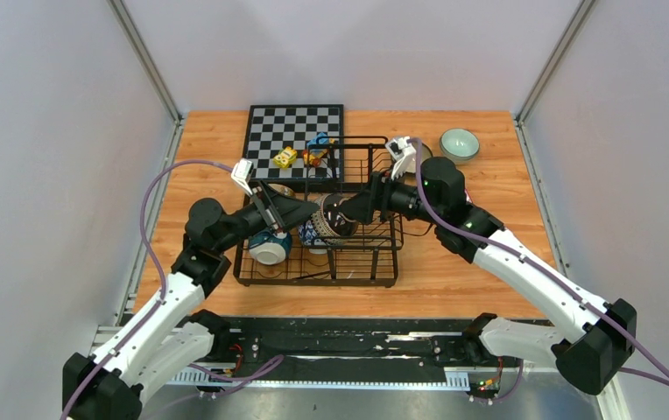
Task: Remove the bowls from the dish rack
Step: Pick up the bowl from the dish rack.
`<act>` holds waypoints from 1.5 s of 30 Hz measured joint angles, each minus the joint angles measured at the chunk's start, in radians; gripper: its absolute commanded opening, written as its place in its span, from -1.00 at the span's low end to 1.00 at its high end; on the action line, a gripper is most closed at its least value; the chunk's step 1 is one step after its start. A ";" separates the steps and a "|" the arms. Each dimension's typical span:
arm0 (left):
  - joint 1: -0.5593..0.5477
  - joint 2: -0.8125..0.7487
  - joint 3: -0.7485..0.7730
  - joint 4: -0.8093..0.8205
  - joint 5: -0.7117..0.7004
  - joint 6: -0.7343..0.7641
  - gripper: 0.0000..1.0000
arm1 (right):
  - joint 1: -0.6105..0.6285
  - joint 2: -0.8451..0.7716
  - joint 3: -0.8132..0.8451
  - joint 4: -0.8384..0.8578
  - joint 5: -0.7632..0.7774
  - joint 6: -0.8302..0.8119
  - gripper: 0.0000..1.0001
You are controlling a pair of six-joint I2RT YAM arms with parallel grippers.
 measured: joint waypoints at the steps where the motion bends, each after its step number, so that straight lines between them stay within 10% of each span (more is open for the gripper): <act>1: 0.002 0.005 -0.003 0.011 0.005 -0.005 0.47 | 0.000 0.000 0.000 0.003 0.001 0.000 0.33; 45: -0.056 0.197 -0.032 0.323 0.088 -0.129 -0.48 | 0.003 -0.085 -0.113 0.102 0.037 0.034 0.26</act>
